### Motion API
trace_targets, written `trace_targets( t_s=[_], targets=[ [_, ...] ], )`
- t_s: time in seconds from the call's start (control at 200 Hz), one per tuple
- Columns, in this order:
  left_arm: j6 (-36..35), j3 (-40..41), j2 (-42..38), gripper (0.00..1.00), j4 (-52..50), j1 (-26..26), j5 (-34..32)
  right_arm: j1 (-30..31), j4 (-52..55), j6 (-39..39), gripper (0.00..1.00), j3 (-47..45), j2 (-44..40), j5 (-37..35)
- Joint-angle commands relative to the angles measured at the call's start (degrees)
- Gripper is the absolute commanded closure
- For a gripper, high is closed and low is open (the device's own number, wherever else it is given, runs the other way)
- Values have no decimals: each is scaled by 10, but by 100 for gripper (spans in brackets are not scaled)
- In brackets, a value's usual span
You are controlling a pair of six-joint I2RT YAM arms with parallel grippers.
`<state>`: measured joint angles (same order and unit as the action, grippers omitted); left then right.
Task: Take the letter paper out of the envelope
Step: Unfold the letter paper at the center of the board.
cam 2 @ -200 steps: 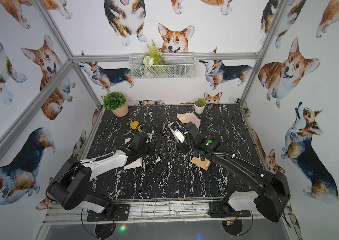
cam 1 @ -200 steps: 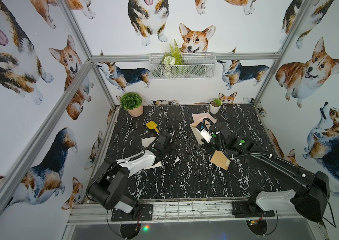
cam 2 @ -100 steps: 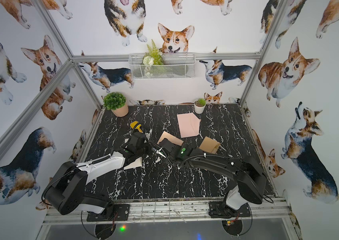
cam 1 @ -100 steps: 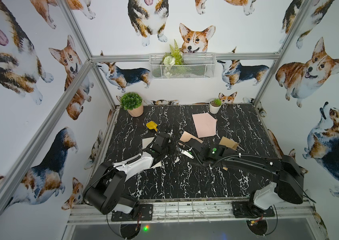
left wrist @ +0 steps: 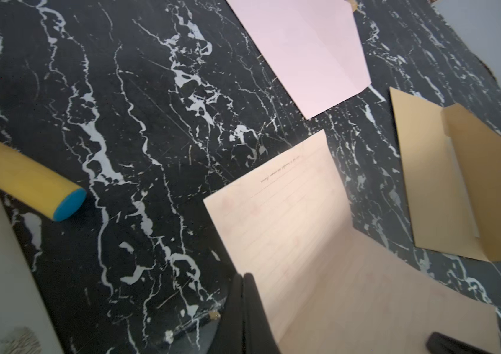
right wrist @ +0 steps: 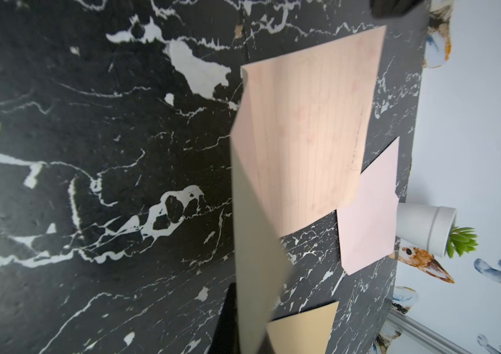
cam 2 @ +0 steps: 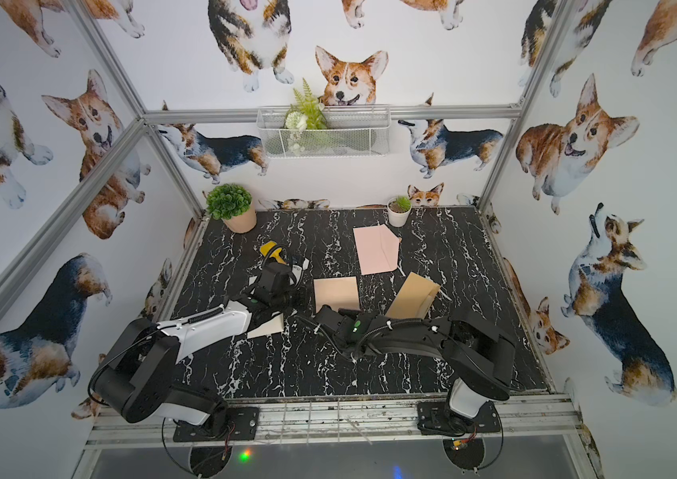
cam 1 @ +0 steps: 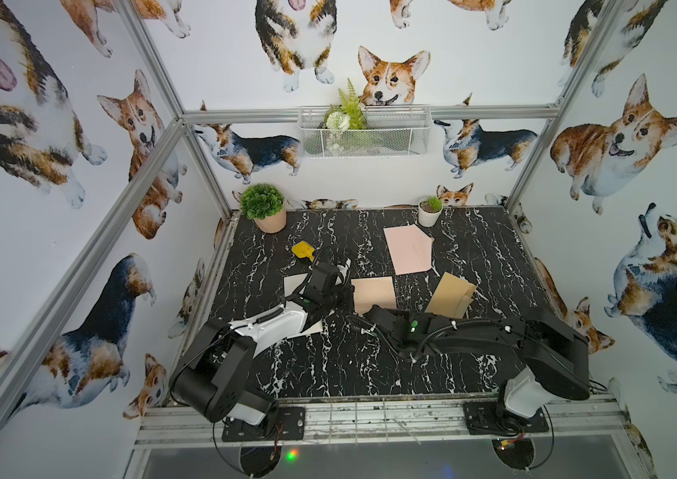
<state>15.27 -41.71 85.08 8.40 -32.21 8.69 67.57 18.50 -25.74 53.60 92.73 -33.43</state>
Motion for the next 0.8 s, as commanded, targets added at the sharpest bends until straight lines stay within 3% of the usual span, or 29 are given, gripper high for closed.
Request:
trace_targets(
  t_s=[0.0, 0.205, 0.446, 0.796],
  targets=[
    [-11, -7, 14, 100, 40, 1, 86, 10, -71, -15, 100, -8, -5, -39],
    [17, -41, 88, 100, 73, 1, 213, 28, -94, -21, 100, -13, 24, -75],
    [11, -62, 114, 100, 32, 1, 201, 30, -108, -5, 100, -29, 20, -81],
    [26, -121, 188, 100, 8, 1, 278, 26, -123, 27, 99, -39, 74, -150]
  ],
)
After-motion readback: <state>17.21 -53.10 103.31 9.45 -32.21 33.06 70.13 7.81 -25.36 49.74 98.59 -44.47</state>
